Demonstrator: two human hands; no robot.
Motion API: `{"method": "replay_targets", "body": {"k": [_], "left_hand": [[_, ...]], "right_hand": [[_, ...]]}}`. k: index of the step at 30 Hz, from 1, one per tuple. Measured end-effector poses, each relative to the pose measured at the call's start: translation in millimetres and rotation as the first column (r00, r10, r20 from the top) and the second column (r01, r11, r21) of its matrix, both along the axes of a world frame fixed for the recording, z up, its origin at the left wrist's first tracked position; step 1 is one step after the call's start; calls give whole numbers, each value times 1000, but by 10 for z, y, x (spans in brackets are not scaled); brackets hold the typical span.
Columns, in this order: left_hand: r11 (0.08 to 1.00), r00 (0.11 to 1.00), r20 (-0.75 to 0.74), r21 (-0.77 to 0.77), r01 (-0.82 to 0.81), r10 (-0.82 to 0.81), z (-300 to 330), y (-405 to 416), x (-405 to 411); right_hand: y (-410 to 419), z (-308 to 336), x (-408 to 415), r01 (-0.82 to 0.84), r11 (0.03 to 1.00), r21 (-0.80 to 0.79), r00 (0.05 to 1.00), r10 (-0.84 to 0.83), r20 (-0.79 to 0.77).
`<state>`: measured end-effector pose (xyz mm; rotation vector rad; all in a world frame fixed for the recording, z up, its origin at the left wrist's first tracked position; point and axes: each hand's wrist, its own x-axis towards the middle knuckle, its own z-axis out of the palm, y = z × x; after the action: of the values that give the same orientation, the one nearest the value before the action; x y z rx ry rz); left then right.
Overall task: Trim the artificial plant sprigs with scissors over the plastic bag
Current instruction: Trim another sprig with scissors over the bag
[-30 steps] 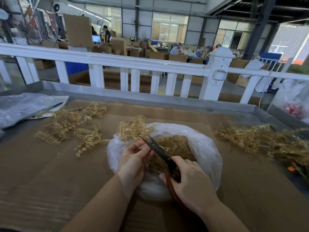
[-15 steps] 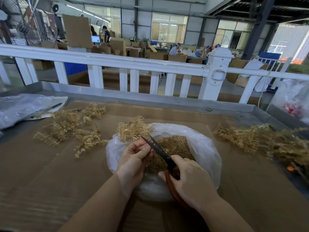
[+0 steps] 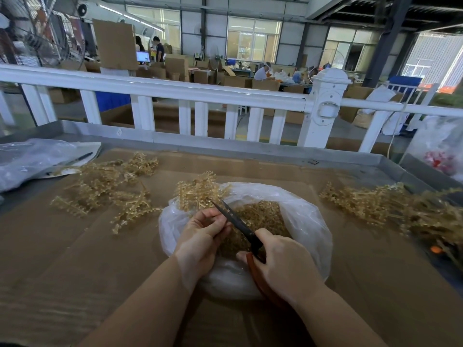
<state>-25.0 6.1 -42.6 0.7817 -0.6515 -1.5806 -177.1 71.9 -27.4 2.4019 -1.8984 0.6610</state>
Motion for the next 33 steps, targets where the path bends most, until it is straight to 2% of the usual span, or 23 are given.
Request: {"method": "replay_targets", "body": {"k": [9,17,33], "left_hand": [[999,1000,19,44,-11,11,29,-17,-31],[987,999,-18,156,46,-44,92,-94,-2],[987,994,-23,113,113,-111,95,-55,26]], "right_hand": [[-56,-49,-9,2,1000,-23,999,-3,-40],[-86,-92,-52,-3,999,-51,999,1,-47],[-45,-43,-60,-17,999,-40,998,15,-57]]}}
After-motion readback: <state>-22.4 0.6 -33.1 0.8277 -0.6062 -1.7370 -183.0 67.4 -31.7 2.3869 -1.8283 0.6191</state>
